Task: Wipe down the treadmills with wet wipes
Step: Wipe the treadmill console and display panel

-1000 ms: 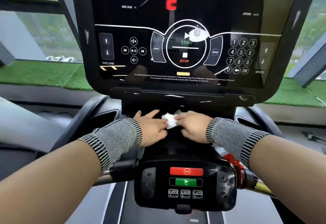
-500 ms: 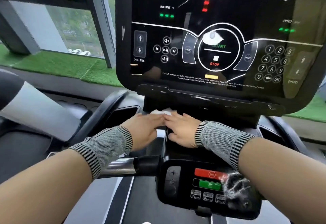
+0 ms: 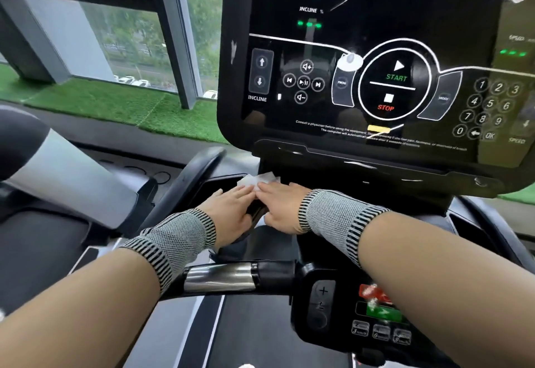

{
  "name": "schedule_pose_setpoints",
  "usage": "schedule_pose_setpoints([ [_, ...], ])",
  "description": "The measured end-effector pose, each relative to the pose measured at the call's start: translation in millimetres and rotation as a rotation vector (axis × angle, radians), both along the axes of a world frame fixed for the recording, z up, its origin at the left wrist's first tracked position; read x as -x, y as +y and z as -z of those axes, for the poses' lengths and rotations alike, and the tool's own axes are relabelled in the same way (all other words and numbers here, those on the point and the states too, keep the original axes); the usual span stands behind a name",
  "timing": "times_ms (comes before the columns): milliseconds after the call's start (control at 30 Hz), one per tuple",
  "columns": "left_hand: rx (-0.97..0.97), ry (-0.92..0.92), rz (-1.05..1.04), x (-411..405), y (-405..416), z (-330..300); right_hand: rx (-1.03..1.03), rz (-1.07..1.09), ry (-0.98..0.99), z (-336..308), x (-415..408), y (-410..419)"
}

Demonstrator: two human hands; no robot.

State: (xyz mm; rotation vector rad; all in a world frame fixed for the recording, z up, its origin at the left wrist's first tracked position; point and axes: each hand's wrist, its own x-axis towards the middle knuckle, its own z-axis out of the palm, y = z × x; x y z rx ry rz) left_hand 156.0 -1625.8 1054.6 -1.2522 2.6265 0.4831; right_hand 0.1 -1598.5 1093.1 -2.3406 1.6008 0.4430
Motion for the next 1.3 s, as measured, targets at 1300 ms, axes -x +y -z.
schedule_pose_setpoints([
  [1300,0.066,-0.043,0.337,91.0,16.5,-29.9,-0.002,0.277,0.003,6.4,90.0,46.4],
])
